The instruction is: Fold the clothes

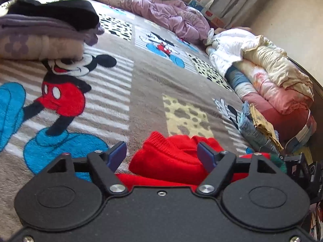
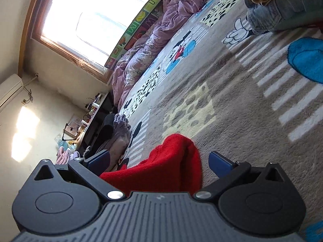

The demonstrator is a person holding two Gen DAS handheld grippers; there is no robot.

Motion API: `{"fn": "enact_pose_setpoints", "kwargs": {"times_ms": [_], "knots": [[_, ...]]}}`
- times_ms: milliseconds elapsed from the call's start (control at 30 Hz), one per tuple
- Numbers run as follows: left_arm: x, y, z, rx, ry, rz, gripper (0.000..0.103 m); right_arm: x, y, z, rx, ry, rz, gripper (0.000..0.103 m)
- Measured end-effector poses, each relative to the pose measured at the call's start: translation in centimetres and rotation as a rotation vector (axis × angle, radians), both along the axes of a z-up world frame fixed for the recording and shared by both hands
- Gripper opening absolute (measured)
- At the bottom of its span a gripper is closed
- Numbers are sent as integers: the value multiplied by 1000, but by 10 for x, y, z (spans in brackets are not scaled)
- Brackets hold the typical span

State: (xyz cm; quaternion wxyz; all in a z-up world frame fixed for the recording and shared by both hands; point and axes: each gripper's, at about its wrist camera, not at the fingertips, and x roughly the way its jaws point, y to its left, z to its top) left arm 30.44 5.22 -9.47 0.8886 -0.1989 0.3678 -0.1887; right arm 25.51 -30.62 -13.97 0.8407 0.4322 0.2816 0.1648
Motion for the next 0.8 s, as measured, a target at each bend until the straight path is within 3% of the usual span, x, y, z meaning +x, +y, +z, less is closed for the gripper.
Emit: {"fn": "enact_pose_setpoints", "kwargs": {"times_ms": [100, 167, 233, 333, 600, 800], "knots": [[4, -2, -10, -24, 33, -36, 66, 2, 4, -3, 0, 11, 17, 103], [-2, -6, -7, 10, -2, -48, 54, 3, 6, -6, 5, 22, 29, 103], [-8, -9, -3, 41, -37, -60, 32, 3, 8, -8, 14, 25, 36, 103], [-18, -14, 3, 88, -93, -79, 23, 1, 9, -9, 29, 21, 41, 103], [-65, -40, 36, 229, -315, -153, 19, -8, 10, -10, 106, -4, 55, 103], [-112, -49, 57, 310, -437, -189, 19, -22, 14, -13, 195, -13, 83, 103]]}}
